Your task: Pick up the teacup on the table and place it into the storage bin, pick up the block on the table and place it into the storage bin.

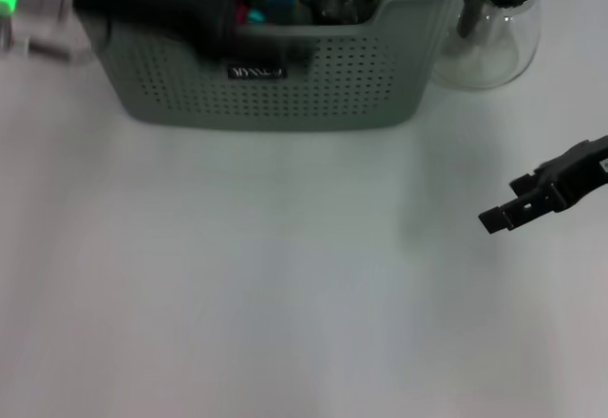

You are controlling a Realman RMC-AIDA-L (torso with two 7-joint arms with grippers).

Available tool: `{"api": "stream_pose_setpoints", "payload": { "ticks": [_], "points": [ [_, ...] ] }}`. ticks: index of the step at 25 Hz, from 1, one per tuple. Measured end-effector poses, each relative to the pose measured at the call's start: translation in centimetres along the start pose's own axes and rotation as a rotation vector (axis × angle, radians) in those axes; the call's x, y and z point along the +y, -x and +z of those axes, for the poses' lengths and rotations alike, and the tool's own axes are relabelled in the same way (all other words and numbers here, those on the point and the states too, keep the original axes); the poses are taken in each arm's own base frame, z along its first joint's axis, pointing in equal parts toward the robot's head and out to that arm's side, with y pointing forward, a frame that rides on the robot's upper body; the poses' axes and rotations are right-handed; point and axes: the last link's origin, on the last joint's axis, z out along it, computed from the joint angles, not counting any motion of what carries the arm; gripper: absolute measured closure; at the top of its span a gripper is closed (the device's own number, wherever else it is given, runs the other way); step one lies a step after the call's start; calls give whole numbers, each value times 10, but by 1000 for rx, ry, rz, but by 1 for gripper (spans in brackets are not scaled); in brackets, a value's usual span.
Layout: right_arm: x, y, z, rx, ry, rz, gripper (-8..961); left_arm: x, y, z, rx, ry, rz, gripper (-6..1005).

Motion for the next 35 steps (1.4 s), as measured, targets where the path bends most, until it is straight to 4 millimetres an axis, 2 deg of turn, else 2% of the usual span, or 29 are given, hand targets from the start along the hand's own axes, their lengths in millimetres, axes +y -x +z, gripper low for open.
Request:
{"api": "stream_pose_setpoints", "payload": {
  "ticks": [3,4,5,7,10,16,21,26,35],
  "points": [
    [3,2,1,-49,31,-55,28,19,29,5,-5,134,-15,296],
    [4,2,0,-72,43,-72,28,24,40,7,-3,152,-25,295],
    [5,2,0,-99,58,-93,28,24,40,7,-3,152,-25,295],
    [7,2,1,-160,87,-132,27,30,65,10,22,143,-52,294],
    [11,0,3,-272,128,-209,27,31,81,11,59,99,-96,292],
    [11,-8,15,-432,143,-330,27,15,111,22,114,-11,-235,270],
    [8,-11,23,-489,143,-372,26,17,124,37,114,-25,-234,205],
    [9,-12,28,-492,139,-377,26,20,129,42,116,-21,-208,113],
    [10,-13,34,-486,151,-366,27,21,132,44,115,-30,-200,113]
  ]
}}
